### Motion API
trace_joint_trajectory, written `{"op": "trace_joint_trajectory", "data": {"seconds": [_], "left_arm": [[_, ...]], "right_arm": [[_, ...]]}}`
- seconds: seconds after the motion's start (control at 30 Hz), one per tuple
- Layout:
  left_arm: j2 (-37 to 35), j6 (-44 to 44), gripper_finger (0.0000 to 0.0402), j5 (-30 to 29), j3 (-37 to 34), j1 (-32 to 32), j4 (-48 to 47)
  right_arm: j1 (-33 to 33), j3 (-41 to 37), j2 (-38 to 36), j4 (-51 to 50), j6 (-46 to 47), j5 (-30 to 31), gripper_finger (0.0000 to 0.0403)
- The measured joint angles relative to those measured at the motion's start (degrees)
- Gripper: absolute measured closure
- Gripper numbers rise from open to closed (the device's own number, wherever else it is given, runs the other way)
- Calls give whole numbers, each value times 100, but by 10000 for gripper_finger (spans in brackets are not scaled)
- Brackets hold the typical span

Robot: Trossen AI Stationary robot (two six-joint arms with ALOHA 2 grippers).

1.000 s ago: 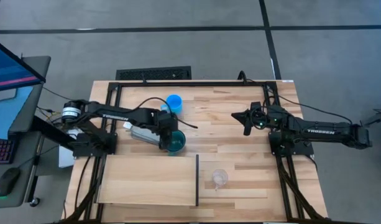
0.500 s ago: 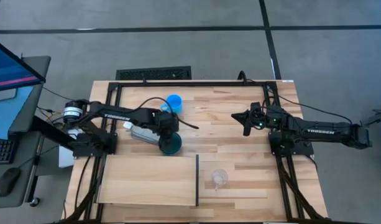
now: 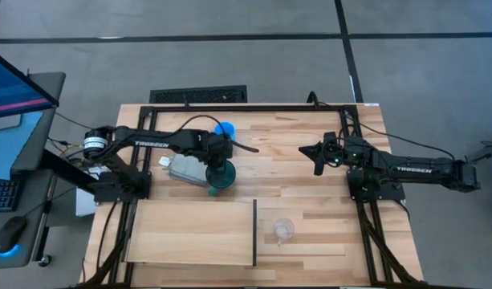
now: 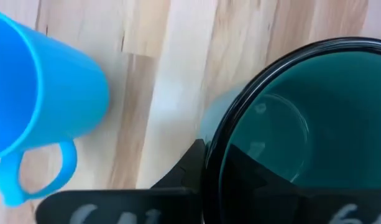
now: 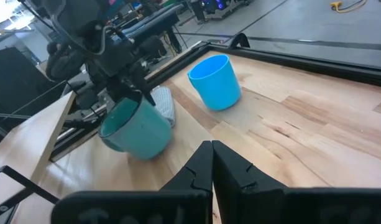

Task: Stack small to large cups/mugs on shelf
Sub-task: Put the green mug on the shelf

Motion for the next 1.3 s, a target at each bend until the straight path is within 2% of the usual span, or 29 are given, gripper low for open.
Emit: {"op": "trace_joint_trajectory", "data": {"seconds": [0.4, 0.67, 0.83, 1.07, 1.3], "left_arm": [[-7, -25, 387, 11, 886, 421, -687], [-11, -117, 388, -2, 2185, 594, -1641], [-20, -898, 388, 65, 2986, 588, -2210], [-26, -1675, 388, 678, 3472, 162, -2883], [-26, -2700, 388, 590, 3597, -765, -3088]], "right_arm": [[0, 0, 0, -15, -5, -1, 376], [0, 0, 0, -20, -7, 0, 376], [0, 0, 2, -20, -5, 0, 376], [-1, 0, 0, -20, -5, -2, 376], [0, 0, 1, -22, -5, -2, 376]]}}
